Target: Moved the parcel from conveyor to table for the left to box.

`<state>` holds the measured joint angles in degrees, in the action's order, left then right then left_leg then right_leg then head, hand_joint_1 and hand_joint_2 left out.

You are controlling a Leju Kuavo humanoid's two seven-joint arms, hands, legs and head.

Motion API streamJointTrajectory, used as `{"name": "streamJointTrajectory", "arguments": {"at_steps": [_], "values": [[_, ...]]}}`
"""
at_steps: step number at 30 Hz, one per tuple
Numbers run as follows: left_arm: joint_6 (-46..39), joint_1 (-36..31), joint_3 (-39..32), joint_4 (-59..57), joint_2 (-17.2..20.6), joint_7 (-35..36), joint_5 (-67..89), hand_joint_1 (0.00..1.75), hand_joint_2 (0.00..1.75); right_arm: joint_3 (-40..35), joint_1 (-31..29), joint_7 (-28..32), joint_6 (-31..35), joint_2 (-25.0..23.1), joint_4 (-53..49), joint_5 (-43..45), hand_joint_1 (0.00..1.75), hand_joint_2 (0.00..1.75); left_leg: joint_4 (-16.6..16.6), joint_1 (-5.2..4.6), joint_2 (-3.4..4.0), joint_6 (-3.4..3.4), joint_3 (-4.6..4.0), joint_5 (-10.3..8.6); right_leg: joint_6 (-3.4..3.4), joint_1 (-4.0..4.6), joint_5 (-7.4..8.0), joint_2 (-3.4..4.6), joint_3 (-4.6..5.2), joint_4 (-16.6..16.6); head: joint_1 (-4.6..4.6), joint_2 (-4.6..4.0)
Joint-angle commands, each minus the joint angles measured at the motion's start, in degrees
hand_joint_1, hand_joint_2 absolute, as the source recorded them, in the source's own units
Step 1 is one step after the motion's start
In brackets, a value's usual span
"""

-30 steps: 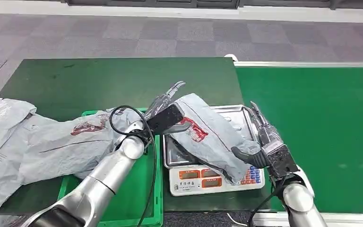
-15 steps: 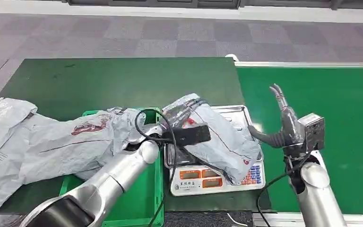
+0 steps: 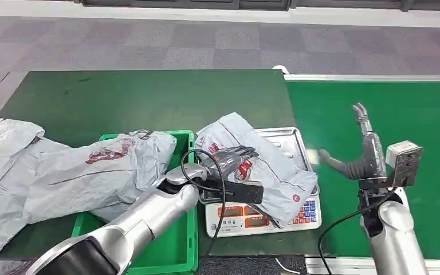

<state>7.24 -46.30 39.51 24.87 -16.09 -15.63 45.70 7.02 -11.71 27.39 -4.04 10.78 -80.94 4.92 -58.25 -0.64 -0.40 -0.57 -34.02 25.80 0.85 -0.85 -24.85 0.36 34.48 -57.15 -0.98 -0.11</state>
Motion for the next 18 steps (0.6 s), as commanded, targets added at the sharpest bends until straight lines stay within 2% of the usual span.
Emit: {"name": "streamJointTrajectory", "arguments": {"at_steps": [1, 2, 4, 7, 8, 9, 11, 15, 18], "values": [[-1.1, 3.0, 14.3, -7.2, -1.0, 4.5, 7.9, 0.00, 1.75, 3.5, -4.2, 1.9, 2.9, -0.7, 9.1, 0.1, 0.00, 1.75, 0.3, 0.05, 0.11, 0.12, 0.39, 0.01, -0.05, 0.06, 0.04, 0.05, -0.40, 0.3, -0.02, 0.00], [-5.0, 4.4, 16.6, -6.7, -1.1, 7.5, 10.9, 0.19, 1.75, 2.7, -5.8, 2.3, 2.4, -0.6, 10.7, 0.5, 0.00, 1.75, 0.2, 0.02, 0.07, 0.07, 0.41, 0.03, 0.00, 0.02, 0.00, 0.04, -0.42, 0.2, -0.02, 0.00], [-6.5, 5.8, 17.0, -6.8, -1.5, 8.7, 11.7, 0.19, 1.75, 1.5, -8.4, 2.3, 2.7, -0.9, 13.3, 0.3, 0.00, 1.75, 0.3, -0.01, 0.15, 0.04, 0.51, 0.03, 0.03, 0.00, 0.02, 0.08, -0.53, 0.3, 0.00, 0.00], [-6.6, 5.6, 17.0, -6.9, -1.4, 8.7, 11.8, 0.19, 1.75, 1.1, -8.7, 2.6, 2.9, -0.9, 13.8, 0.3, 0.00, 1.75, 0.2, 0.00, 0.19, -0.03, 0.61, 0.12, 0.09, 0.00, -0.02, 0.15, -0.69, 0.2, -0.02, 0.00], [-7.3, 5.5, 17.1, -6.8, -1.4, 8.5, 12.2, 1.59, 1.75, 0.7, -8.6, 2.9, 3.0, -0.7, 13.8, 0.5, 0.00, 1.75, 0.3, 0.00, 0.25, -0.01, 0.65, 0.09, 0.07, 0.00, 0.03, 0.19, -0.73, 0.3, 0.00, 0.00], [-8.7, 5.6, 16.7, -6.7, -1.6, 8.8, 12.3, 1.75, 1.75, 0.2, -9.2, 2.9, 3.2, -0.5, 14.1, 0.7, 0.00, 1.75, 0.3, 0.01, 0.20, -0.04, 0.68, 0.07, 0.11, 0.01, 0.01, 0.13, -0.77, 0.4, -0.02, 0.00], [-10.0, 5.5, 15.6, -6.7, -2.0, 8.6, 11.9, 1.75, 1.75, -0.4, -9.8, 2.9, 3.5, 0.0, 14.6, 1.3, 0.00, 1.75, 0.1, -0.03, 0.06, -0.13, 0.86, 0.20, 0.21, -0.02, -0.21, 0.03, -1.03, 0.2, -0.02, 0.00], [-10.6, 5.0, 10.4, -6.3, -2.8, 6.3, 7.1, 1.75, 1.75, -1.8, -11.1, 2.3, 3.5, 1.1, 16.3, 2.6, 0.00, 1.75, 0.2, 0.00, 0.17, -0.08, 0.64, 0.10, 0.19, 0.01, -0.04, 0.12, -0.93, 0.3, 0.00, 0.00], [-12.9, 3.9, 8.2, -6.1, -3.4, 5.1, 5.2, 1.75, 1.75, -1.8, -10.6, 2.2, 3.8, 1.5, 16.0, 3.2, 0.00, 1.75, 0.1, -0.01, 0.04, -0.10, 0.88, 0.12, 0.20, 0.00, -0.14, 0.01, -1.04, 0.2, 0.00, 0.00]]}}
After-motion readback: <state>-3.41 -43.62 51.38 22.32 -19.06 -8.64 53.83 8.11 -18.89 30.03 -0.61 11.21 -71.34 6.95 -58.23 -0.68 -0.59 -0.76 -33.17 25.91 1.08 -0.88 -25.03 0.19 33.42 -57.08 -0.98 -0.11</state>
